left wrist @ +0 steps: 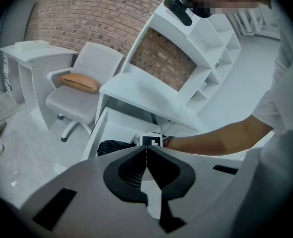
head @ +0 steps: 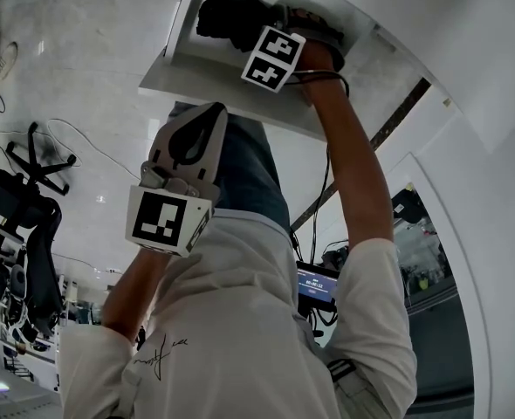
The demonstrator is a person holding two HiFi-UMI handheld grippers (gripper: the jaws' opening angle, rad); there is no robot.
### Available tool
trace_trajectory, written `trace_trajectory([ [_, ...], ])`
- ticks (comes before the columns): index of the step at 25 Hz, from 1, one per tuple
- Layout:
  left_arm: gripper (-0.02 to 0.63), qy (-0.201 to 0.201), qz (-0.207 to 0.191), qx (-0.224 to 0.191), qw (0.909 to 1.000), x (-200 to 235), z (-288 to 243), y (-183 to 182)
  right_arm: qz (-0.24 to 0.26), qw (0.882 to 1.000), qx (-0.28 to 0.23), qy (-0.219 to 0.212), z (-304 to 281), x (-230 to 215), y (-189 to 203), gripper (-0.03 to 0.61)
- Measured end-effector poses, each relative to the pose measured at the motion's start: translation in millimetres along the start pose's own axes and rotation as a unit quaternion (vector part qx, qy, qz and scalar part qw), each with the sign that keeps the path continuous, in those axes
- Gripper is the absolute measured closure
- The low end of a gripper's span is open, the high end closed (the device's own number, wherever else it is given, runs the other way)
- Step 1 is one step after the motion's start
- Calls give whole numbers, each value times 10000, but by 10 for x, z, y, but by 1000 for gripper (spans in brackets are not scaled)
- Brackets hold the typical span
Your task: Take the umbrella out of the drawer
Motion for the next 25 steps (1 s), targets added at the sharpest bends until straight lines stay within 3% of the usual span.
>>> trace_trajectory([
  [11, 597, -19, 99, 12, 9999, 2, -27, 55, -17, 9996, -25, -268, -14, -22, -2, 318],
  [25, 597, -109, 140, -223, 9996, 25, 26, -22, -119, 9997, -94, -197, -3, 24, 4, 344],
])
Point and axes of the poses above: the fingertips, and each gripper's own axes: z backward along the fingers, x to its left, y out of its underside, the point moved 6 cm from there along z, backward along the fingers, and after that the axes turned 15 degrees about -x, right-handed, at the moved point
